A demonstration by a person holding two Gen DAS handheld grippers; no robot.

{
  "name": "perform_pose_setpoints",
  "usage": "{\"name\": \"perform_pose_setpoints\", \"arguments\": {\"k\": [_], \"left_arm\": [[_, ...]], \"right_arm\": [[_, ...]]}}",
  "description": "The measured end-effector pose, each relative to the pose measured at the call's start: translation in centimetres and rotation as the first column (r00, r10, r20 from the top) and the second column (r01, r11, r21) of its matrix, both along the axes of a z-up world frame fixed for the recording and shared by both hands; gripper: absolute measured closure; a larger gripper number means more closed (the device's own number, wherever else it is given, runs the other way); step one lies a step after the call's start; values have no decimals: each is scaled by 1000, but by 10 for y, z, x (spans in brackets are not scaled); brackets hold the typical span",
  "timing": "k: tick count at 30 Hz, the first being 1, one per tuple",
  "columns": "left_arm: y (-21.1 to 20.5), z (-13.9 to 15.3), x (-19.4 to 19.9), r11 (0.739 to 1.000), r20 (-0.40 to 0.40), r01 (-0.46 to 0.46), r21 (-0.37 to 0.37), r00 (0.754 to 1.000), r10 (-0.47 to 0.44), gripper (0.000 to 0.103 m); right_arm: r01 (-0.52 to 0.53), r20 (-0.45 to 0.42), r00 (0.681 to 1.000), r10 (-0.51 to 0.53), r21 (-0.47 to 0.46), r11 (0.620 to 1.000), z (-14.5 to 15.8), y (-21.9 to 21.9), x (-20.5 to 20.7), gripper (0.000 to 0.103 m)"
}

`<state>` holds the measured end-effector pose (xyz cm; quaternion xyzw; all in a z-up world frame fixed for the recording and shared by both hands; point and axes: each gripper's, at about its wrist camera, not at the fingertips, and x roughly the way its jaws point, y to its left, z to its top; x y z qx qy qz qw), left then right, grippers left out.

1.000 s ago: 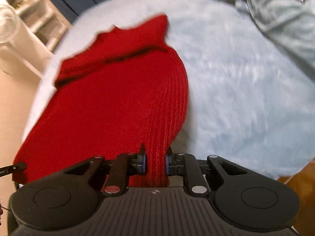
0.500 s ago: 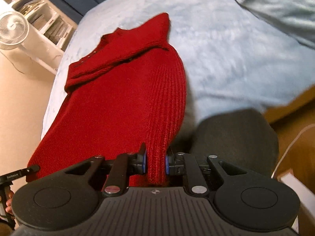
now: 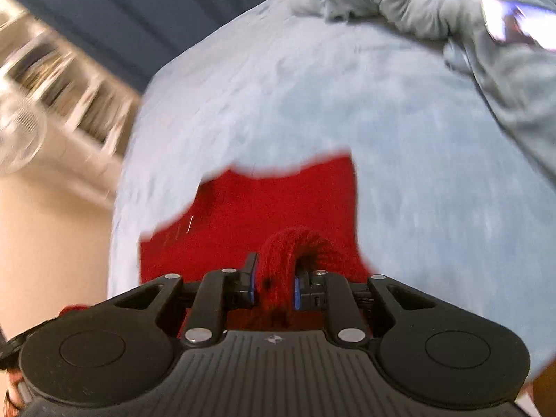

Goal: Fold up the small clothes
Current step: 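Lift the hem with both grippers and fold it over toward the collar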

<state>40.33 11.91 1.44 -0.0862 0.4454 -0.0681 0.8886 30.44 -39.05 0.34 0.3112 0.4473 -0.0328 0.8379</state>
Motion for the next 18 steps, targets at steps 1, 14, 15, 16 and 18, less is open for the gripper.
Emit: {"name": "perform_pose_setpoints", "arguments": {"k": [1, 14, 15, 16, 18], "left_arm": [[-3, 2, 27, 999, 42, -42, 32, 998, 41, 53], [-3, -115, 62, 981, 69, -85, 174, 995, 74, 1], [-5, -121, 57, 982, 63, -73, 176, 996, 63, 1], [-11, -124, 60, 981, 59, -57, 186, 997, 47, 1], [-21, -128, 68, 974, 61, -28, 225, 998, 15, 1]], "right_arm": [[39, -1, 999, -39, -23, 999, -4, -7, 25, 63], [122, -8, 992, -124, -103, 987, -147, -23, 31, 31], [133, -13, 991, -134, -89, 987, -155, -22, 34, 31], [137, -14, 990, -138, -79, 987, -161, -20, 36, 31], [126, -13, 992, -127, -77, 989, -169, -17, 43, 31]]}}
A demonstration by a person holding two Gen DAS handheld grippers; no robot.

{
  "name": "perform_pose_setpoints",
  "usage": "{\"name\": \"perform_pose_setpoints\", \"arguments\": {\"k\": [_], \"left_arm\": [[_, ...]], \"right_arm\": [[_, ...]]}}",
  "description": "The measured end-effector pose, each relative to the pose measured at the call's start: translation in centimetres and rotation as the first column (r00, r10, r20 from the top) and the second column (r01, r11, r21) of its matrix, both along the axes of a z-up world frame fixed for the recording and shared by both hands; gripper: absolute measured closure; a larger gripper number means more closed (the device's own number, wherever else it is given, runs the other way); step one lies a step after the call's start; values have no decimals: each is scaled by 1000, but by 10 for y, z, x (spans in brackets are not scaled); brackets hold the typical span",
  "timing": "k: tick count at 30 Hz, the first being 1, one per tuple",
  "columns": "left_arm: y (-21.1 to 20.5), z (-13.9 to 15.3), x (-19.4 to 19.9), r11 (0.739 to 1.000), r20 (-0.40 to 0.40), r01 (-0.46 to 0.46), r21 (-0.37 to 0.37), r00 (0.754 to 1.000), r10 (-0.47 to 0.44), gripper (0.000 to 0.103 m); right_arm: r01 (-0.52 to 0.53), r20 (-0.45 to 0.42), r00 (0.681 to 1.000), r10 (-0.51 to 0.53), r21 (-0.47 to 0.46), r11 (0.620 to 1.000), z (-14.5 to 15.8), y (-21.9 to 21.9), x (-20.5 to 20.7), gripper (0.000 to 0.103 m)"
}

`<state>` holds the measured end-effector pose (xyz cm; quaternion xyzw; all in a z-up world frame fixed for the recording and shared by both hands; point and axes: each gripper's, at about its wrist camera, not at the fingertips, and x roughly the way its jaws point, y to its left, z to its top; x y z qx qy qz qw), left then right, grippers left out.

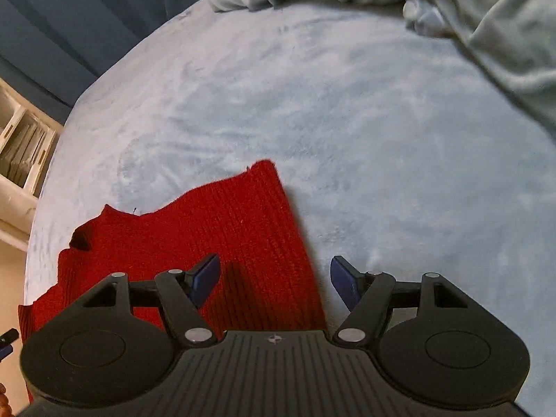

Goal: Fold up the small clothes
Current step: 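Lift the hem with both grippers and fold it over toward the collar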

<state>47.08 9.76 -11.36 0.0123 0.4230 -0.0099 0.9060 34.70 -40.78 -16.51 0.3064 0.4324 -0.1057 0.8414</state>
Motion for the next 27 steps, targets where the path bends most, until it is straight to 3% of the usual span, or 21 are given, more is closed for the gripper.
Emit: {"name": "perform_pose_setpoints", "arguments": {"k": [1, 2, 3, 4, 6, 9, 11, 13, 16, 19, 21, 24, 25, 27], "left_arm": [[-6, -3, 4, 999, 0, 11, 30, 1000, -11, 4], [-9, -7, 4, 998, -7, 24, 51, 1000, -24, 44], [-8, -12, 5, 998, -25, 52, 48, 998, -51, 88], [-5, -14, 11, 998, -69, 53, 17, 996, -52, 96], [9, -3, 3, 998, -9, 30, -56, 999, -30, 96], [34, 32, -17, 980, 56, 19, -199, 998, -8, 96], [44, 52, -19, 973, 103, 26, -228, 995, -2, 96], [48, 59, -10, 977, 139, 14, -213, 990, 16, 96], [51, 36, 22, 976, 92, -37, -216, 994, 58, 96], [36, -14, 50, 994, -23, -51, -101, 999, 49, 96], [31, -44, 56, 997, -72, -58, -48, 996, 54, 95], [32, -51, 55, 995, -56, -75, -60, 996, 72, 95], [34, -49, 56, 995, -55, -70, -65, 996, 67, 94], [40, -46, 57, 995, -53, -74, -61, 996, 71, 75]], "right_arm": [[-16, 12, 1000, 16, -3, 1000, -2, 3, 2, 37], [-34, 24, 999, 35, -18, 999, -2, 6, 2, 68], [-37, 30, 999, 39, -68, 997, 2, 10, 3, 87], [-33, 47, 998, 38, -105, 994, 9, 11, 2, 89], [-40, 113, 992, 53, -119, 992, 27, 12, -8, 90], [-38, 253, 966, 49, -49, 998, 66, 5, -35, 91], [-34, 337, 940, 47, -45, 998, 86, 2, -45, 91], [7, 367, 930, 14, -56, 998, 91, -3, -42, 91], [58, 324, 945, -43, -37, 998, 67, -16, -19, 91], [35, 151, 988, -22, -84, 996, 14, -13, 16, 91], [25, 70, 997, -18, -110, 994, -15, -10, 27, 91], [57, 100, 994, -49, -86, 995, -22, -11, 24, 88], [61, 100, 994, -54, -78, 995, -22, -13, 23, 85], [88, 89, 993, -81, -78, 993, -21, -20, 20, 59]]}}
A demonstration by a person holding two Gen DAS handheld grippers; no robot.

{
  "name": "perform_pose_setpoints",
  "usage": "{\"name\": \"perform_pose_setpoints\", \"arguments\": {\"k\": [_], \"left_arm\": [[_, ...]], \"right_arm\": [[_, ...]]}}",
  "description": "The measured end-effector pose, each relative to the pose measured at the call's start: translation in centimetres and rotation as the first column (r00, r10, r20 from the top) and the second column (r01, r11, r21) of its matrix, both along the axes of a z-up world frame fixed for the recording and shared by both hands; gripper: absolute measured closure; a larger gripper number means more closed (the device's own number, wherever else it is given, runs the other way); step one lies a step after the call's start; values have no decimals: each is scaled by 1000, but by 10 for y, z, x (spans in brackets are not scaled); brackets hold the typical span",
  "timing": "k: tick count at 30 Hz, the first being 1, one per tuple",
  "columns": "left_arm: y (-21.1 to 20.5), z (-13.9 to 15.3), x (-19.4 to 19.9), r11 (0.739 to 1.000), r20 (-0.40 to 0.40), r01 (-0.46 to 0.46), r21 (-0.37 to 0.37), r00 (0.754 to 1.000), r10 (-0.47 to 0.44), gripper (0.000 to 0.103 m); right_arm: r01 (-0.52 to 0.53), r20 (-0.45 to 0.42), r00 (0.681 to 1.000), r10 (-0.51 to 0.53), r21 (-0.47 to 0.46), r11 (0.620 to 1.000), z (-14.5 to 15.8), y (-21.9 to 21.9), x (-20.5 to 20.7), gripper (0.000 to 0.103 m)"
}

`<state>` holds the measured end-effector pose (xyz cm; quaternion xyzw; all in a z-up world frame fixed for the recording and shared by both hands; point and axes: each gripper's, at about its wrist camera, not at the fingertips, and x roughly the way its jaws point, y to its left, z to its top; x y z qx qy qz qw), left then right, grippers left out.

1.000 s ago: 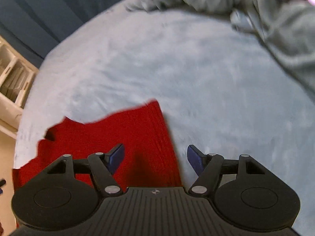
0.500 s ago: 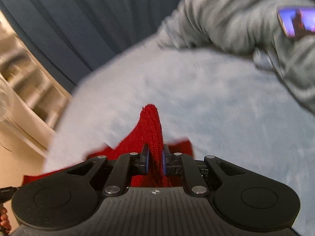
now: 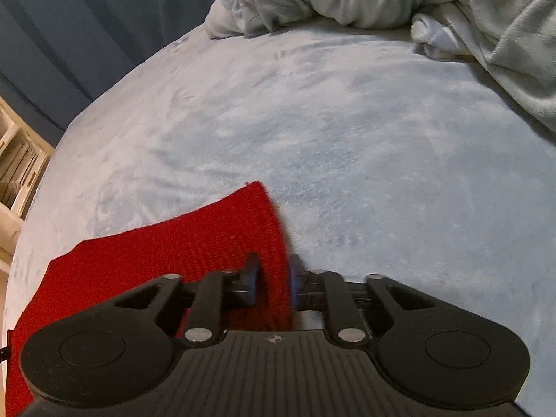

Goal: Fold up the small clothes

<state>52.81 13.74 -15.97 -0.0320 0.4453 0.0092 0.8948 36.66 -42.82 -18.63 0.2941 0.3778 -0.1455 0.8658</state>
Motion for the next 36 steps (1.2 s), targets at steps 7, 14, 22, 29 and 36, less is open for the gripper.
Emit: {"name": "perform_pose_setpoints", "arguments": {"k": [7, 14, 22, 29, 36], "left_arm": [[17, 33, -58, 994, 62, -102, 31, 993, 100, 16], [-2, 80, -199, 994, 149, -94, 49, 985, 86, 0], [-50, 105, -331, 998, 76, -48, 46, 996, 45, 0], [-89, 116, -401, 991, 99, 84, 106, 991, -95, 0], [-98, 133, -431, 984, 169, 126, 122, 975, -145, 0]], "right_arm": [[218, 17, 974, -226, 198, 956, 18, -17, -66, 37], [34, 68, 997, -39, 71, 997, 72, 66, -175, 36], [-242, 107, 962, 252, -100, 965, 125, 174, -266, 25], [-272, 105, 947, 304, -242, 931, 141, 226, -327, 22], [-274, 128, 940, 315, -262, 925, 151, 243, -347, 22]]}}
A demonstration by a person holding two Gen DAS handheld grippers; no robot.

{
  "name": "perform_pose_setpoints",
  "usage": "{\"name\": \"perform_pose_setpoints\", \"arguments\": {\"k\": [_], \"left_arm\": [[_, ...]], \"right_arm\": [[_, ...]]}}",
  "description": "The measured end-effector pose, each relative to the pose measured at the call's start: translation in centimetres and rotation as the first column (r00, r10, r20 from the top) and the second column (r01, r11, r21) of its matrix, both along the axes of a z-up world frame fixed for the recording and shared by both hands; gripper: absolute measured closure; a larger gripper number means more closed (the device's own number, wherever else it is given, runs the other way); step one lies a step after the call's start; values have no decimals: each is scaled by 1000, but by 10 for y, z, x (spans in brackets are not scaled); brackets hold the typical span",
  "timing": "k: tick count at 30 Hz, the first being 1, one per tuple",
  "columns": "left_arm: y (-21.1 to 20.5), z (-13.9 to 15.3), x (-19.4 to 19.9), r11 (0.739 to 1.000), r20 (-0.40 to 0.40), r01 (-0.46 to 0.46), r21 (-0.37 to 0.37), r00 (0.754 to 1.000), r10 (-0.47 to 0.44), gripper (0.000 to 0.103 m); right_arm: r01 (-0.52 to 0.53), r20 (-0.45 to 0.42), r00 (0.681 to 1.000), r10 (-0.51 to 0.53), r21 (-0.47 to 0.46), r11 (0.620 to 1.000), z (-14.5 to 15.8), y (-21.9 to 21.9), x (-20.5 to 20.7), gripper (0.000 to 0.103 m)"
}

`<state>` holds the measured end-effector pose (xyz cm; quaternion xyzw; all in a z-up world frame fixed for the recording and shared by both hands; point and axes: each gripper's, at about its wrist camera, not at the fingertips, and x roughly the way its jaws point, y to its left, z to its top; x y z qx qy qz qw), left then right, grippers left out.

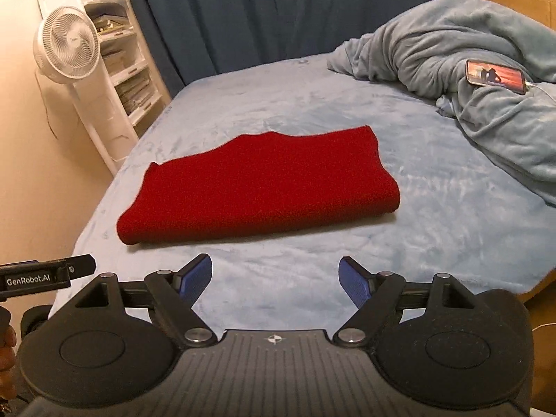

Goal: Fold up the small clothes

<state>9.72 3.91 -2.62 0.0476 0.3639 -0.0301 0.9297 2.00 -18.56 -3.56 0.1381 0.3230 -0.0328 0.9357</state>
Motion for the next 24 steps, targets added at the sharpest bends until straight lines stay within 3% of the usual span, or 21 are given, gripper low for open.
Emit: {"name": "perform_pose_setpoints", "arguments": {"k": [3, 9, 24], "left_arm": [[4, 5, -5, 1000, 26, -14, 14, 1000, 14, 0], [16, 14, -8, 998, 27, -60, -31, 998, 61, 0], [13, 14, -13, 999, 24, -44, -19, 999, 45, 0]], "right_arm": [[-9, 24, 1000, 9, -13, 1000, 7, 3, -5, 22], [-14, 32, 999, 15, -12, 1000, 9, 4, -9, 22], [-12, 28, 1000, 12, 0, 1000, 10, 3, -15, 22]]}}
